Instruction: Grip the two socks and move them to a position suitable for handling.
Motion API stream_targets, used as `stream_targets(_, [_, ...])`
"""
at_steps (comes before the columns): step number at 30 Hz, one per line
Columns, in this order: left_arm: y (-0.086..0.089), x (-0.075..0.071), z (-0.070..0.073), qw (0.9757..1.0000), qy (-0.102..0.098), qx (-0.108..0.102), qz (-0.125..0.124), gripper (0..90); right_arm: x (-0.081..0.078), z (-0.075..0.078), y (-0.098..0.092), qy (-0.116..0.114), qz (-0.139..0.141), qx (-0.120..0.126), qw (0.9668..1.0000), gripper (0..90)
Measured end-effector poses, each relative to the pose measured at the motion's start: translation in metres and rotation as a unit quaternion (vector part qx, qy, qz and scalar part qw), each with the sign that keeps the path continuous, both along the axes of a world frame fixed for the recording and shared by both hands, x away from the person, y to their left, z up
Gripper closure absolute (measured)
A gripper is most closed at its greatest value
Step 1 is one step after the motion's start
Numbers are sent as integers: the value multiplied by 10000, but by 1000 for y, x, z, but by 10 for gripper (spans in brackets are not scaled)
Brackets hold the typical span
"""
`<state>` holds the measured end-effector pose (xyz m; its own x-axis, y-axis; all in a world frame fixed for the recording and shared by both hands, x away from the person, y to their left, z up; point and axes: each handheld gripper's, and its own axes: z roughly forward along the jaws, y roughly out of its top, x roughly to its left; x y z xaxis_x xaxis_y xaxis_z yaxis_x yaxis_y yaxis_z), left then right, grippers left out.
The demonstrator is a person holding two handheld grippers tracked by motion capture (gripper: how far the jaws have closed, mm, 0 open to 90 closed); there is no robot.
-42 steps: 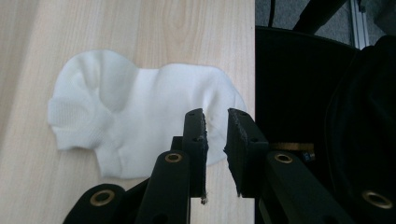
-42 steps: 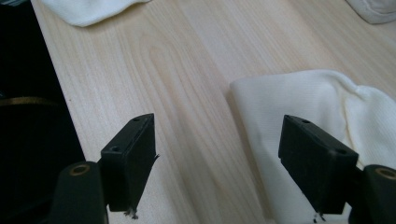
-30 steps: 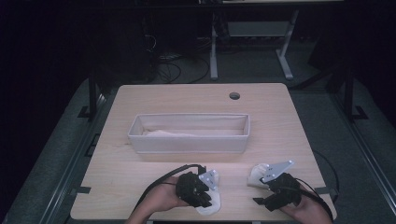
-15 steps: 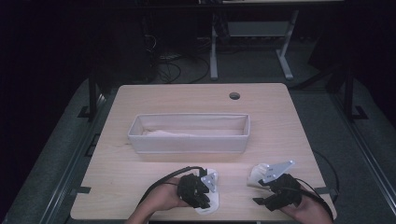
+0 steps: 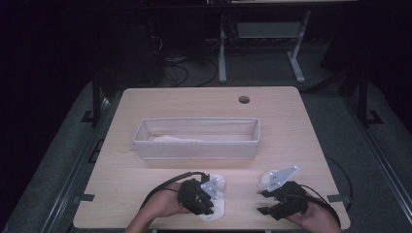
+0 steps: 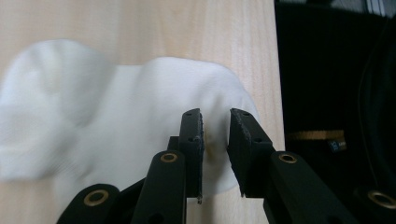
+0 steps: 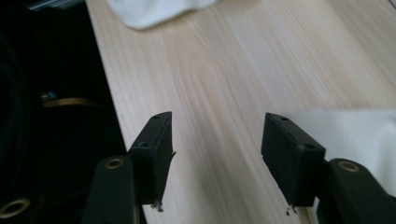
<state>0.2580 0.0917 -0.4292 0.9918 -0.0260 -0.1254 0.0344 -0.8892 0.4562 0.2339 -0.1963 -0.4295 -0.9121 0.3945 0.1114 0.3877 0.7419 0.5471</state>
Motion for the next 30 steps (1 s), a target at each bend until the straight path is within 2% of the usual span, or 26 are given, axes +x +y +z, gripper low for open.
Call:
stream_targets(2, [7,0,3,9998,-95,-79,126,749,2,3,7,-14,83,-10,10000,469])
stream_targets(6, [20,-3,6,9991,-90,-231,340,749,6,8,24,-15,266,-77,9996,547])
stream_targets(13, [32,-7,4,9981,-246,-406,403,757,20,17,53,15,518,-257,9983,640])
stream_targets(15, [35,-6,2,9975,-194,-470,481,763,23,19,59,-24,549,-261,9981,665])
stream_targets(18, [39,-4,-1,9976,-171,-416,519,773,27,23,69,-28,631,-186,9978,735])
stream_targets(20, [44,-3,-2,9970,-198,-477,582,796,33,25,76,-14,635,-149,9979,790])
stream_targets(21, [45,-3,-2,9968,-223,-489,584,837,35,25,81,-56,680,-143,9976,818])
stream_targets(25, [49,-3,-4,9966,-188,-496,638,842,43,22,98,-111,648,-185,9977,845])
stream_targets(30, [49,-1,-6,9965,-152,-469,673,842,56,12,119,-9,714,-246,9971,853])
